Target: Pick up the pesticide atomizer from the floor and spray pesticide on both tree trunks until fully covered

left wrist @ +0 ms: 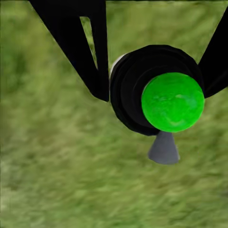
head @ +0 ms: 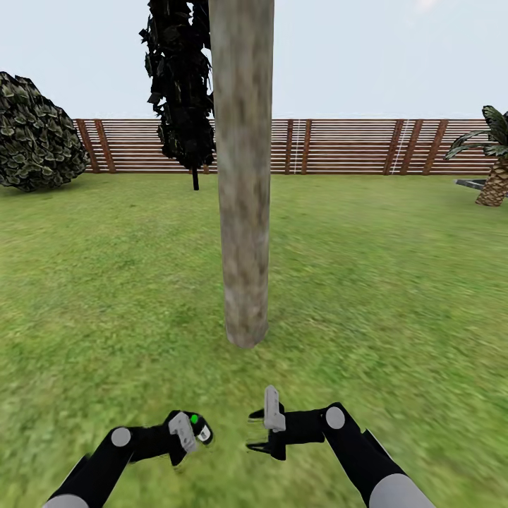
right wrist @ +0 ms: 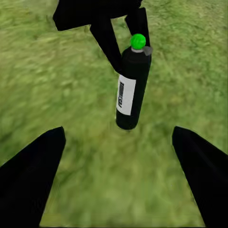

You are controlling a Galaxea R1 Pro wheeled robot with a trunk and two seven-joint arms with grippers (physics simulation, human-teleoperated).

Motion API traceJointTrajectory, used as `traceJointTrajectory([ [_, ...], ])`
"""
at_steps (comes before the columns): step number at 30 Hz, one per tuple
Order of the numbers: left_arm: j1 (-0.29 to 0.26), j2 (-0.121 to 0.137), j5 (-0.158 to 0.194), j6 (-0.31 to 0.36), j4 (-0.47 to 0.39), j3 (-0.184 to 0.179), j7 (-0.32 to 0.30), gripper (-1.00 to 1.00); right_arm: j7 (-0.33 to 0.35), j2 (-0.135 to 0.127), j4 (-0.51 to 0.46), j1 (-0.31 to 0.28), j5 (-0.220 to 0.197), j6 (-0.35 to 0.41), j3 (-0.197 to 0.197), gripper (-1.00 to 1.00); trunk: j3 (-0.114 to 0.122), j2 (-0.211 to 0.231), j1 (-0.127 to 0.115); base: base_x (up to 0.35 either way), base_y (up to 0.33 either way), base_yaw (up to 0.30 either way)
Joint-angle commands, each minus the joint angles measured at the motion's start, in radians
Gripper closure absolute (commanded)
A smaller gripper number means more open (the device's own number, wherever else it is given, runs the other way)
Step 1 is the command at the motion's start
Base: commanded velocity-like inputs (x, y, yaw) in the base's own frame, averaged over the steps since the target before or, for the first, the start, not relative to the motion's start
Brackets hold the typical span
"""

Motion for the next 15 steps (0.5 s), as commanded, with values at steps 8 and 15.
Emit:
traceJointTrajectory([
  [8,0.006,-0.004,0.021,0.004,0.087,0.107,0.491,1.00,-0.103,-0.035,0.029,0.002,-0.003,-0.003,-0.009,-1.00,0.000,0.000,0.000,0.000,0.000,0.000],
  [15,0.006,-0.012,0.236,0.004,0.209,0.163,0.670,1.00,-0.645,-0.088,0.442,0.005,-0.009,-0.012,-0.157,-1.00,0.000,0.000,0.000,0.000,0.000,0.000],
])
